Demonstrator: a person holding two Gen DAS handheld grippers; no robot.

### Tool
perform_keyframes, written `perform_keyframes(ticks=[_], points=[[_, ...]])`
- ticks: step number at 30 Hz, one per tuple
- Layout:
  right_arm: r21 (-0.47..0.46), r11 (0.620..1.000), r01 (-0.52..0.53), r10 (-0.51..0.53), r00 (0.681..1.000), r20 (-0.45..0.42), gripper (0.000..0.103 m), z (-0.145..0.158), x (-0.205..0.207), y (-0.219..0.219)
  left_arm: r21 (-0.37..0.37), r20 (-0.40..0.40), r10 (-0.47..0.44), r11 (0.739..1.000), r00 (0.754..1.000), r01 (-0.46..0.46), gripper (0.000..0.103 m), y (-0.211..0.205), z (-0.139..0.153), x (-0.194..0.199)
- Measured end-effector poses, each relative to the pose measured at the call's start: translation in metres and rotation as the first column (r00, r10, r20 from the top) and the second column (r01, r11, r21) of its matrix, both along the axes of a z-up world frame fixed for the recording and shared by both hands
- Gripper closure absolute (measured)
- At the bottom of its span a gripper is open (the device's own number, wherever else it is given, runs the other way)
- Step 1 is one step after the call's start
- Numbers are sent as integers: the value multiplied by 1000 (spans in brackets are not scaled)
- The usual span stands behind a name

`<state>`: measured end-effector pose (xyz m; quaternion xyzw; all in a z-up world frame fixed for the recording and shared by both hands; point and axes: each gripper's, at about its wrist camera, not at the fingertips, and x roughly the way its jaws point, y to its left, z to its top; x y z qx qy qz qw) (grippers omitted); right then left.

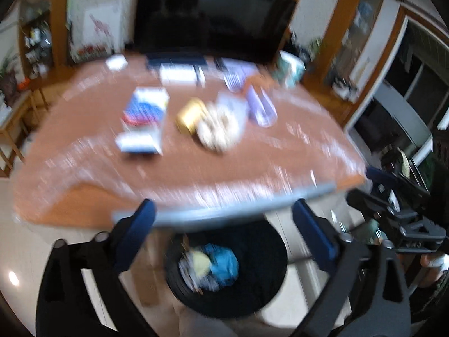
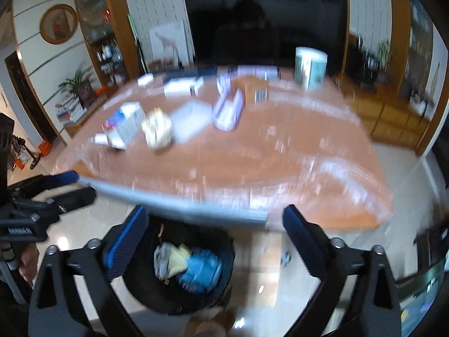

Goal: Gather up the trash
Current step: 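Move both tools back over the table toward the remaining trash, then grasp the Naproxen medicine box with the left tool while the right tool grasps the white plastic roller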

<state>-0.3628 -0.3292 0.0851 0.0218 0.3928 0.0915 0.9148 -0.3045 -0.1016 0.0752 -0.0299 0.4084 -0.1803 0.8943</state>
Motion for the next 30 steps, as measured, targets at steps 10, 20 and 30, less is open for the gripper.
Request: perform_keyframes(ticks=[10, 20, 30], points=[[52, 998, 30, -29, 999, -14, 4, 8, 68, 2, 182, 76, 34, 982, 997, -47, 2, 14, 11, 58], [20, 994, 104, -102, 989, -103, 6, -15, 146, 8, 243, 8, 46, 969, 999, -46, 2, 27, -17, 110], [5, 989, 147, -144, 971, -192, 23, -43, 192, 13, 272, -53, 19, 962, 998, -3, 2, 30, -40, 142]])
